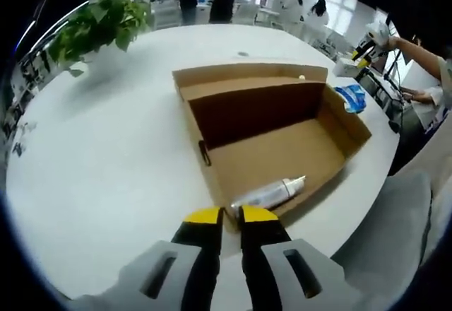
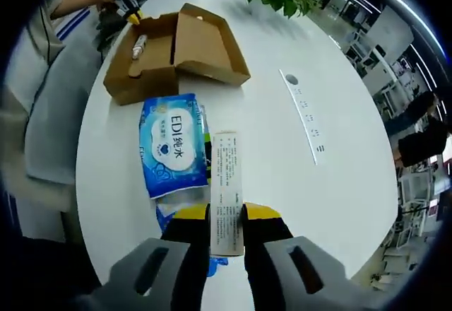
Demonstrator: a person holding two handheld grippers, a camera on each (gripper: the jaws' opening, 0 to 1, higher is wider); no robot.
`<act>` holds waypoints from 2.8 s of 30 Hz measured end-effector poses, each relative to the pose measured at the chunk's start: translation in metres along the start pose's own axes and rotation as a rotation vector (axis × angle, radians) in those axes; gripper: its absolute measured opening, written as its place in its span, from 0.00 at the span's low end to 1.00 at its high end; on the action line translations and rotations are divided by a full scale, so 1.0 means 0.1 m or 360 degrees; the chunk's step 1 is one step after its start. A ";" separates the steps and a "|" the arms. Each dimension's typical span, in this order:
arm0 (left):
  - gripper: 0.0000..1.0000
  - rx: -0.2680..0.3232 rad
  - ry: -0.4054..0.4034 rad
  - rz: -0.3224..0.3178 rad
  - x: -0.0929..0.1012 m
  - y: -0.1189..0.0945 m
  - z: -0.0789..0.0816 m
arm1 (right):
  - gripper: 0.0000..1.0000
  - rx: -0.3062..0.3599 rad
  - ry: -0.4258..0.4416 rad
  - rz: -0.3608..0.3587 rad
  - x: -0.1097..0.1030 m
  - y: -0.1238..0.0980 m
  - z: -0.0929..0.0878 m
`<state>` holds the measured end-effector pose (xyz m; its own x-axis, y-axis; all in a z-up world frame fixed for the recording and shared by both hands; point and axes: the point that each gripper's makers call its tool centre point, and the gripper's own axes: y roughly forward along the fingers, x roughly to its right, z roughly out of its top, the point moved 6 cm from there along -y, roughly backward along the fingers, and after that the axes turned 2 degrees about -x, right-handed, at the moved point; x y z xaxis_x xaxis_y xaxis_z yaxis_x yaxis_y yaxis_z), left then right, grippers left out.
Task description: Operate the shoe box by opening the lid, removing the specified soft item, and placing it in the target area until the item is outside and the box remains undamaged.
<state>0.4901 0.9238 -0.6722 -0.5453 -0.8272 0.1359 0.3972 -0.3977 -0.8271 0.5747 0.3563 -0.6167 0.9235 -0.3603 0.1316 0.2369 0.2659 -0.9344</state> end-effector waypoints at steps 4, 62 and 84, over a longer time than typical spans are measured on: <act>0.06 -0.0013 0.0008 -0.0005 0.00 0.00 0.01 | 0.15 -0.0045 -0.0015 0.0001 0.08 0.09 -0.11; 0.23 -0.0707 0.1524 -0.0676 0.46 0.53 0.48 | 0.34 -0.0088 -0.0009 -0.0142 0.20 0.37 -0.62; 0.26 -0.0989 0.1834 -0.0852 0.46 0.84 0.31 | 0.58 0.0384 0.0420 -0.0200 -0.13 -0.03 -0.28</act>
<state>0.5214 0.8399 -0.7185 -0.9327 0.2692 0.2402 -0.2672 -0.0682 -0.9612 0.5532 0.3354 -0.6247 0.7808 -0.6130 0.1211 0.4367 0.3968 -0.8073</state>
